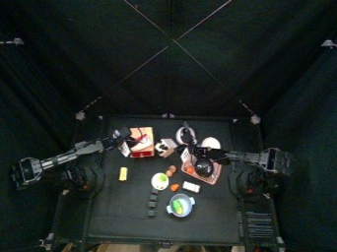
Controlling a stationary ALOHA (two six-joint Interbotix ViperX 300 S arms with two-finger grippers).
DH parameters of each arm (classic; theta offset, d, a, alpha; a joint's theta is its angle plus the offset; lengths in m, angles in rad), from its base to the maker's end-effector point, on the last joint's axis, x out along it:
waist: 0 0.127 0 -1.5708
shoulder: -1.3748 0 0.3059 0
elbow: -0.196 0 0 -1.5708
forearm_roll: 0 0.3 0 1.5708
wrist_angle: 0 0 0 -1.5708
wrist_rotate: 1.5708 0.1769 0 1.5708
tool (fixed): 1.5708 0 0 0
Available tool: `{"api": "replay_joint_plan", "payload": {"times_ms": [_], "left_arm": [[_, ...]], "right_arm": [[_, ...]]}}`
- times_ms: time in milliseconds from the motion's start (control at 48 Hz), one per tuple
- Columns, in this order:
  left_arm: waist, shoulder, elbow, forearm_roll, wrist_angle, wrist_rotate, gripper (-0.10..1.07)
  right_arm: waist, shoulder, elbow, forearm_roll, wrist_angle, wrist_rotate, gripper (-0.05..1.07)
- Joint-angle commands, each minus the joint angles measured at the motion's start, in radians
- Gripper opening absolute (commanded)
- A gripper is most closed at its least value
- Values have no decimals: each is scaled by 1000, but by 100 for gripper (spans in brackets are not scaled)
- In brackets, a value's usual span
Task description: Hand over iron
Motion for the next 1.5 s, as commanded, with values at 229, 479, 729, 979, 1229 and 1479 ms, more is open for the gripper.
{"api": "replay_joint_plan", "payload": {"times_ms": [229,479,729,979,1229,1479], "left_arm": [[-291,-3,9,3,-143,3,34],[-360,15,23,-26,-325,2,34],[-364,84,17,-32,-387,3,34],[-364,92,14,-31,-430,3,34],[-364,109,14,-32,-431,3,34],[-362,135,14,-34,-465,0,37]], "right_arm": [[-3,-129,-23,-153,-417,-5,67],[-11,-91,-69,-147,-437,-5,86],[-8,-41,-118,-150,-439,-5,86],[14,52,-181,-160,-439,-3,85],[32,75,-196,-179,-439,-2,58],[32,72,-178,-183,-439,-2,37]]}}
